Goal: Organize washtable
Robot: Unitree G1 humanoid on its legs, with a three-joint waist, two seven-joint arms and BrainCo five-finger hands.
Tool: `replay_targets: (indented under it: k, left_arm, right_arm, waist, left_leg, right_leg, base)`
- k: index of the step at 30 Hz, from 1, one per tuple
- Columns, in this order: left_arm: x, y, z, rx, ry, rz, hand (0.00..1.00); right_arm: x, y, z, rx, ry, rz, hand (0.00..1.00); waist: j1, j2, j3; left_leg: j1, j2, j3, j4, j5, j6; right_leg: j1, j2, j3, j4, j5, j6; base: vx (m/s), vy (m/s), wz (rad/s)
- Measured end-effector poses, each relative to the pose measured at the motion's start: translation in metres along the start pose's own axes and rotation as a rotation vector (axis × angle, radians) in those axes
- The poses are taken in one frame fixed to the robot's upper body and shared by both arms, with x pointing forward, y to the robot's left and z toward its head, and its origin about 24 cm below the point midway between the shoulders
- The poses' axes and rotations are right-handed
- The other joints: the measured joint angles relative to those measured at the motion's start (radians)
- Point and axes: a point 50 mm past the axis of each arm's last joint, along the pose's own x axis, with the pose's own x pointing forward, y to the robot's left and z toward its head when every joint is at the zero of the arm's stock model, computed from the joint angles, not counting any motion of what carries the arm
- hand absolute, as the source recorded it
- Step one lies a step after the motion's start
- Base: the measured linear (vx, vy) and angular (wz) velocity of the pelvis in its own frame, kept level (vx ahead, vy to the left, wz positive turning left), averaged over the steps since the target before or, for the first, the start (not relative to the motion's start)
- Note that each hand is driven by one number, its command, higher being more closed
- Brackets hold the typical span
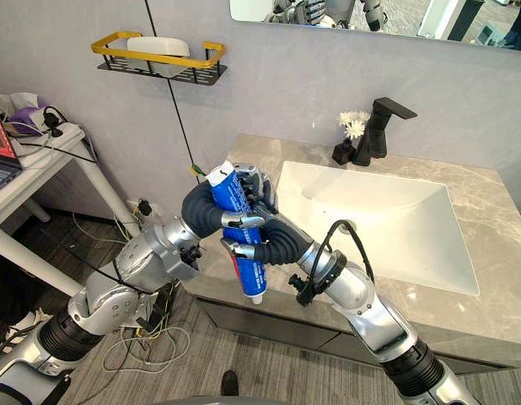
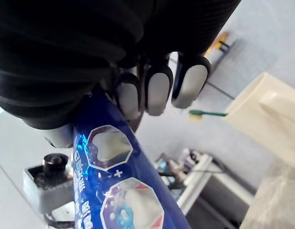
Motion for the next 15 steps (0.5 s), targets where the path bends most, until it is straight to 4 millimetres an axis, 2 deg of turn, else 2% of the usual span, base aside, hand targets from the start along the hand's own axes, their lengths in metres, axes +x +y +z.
replay_targets:
  k: [7,8,15]
  left_arm:
    - [-0.0002,0.0002,-0.0012,0.001,0.011,0.001,1.0]
    - [-0.0002,0.0002,-0.0013,0.002,0.011,0.001,1.0]
    - [-0.0003,0.0007,-0.0023,0.018,0.017,-0.013,1.0]
  right_arm:
    - [-0.0013,0.0038,-0.002,0.028,0.014,-0.006,1.0]
    - [-0.0013,0.0038,-0.0021,0.028,0.015,-0.006,0.0]
    - [-0.0031,0.0054,-0.0063,0.083,0.03,0.019,0.0]
  waist:
    - [0.0,0.0,0.0]
    - [0.0,0.0,0.0]
    - [0.0,-0.001,0.0]
  left_leg:
    - [0.0,0.0,0.0,-0.002,0.0,0.0]
    - [0.0,0.0,0.0,-0.002,0.0,0.0]
    - [0.0,0.0,0.0,-0.002,0.0,0.0]
  right_leg:
    - [0.0,0.0,0.0,0.0,0.0,0.0]
    - [0.0,0.0,0.0,0.0,0.0,0.0]
    - [0.0,0.0,0.0,0.0,0.0,0.0]
  base:
    - [0.0,0.0,0.0]
    - [0.0,0.0,0.0]
    - [0.0,0.0,0.0]
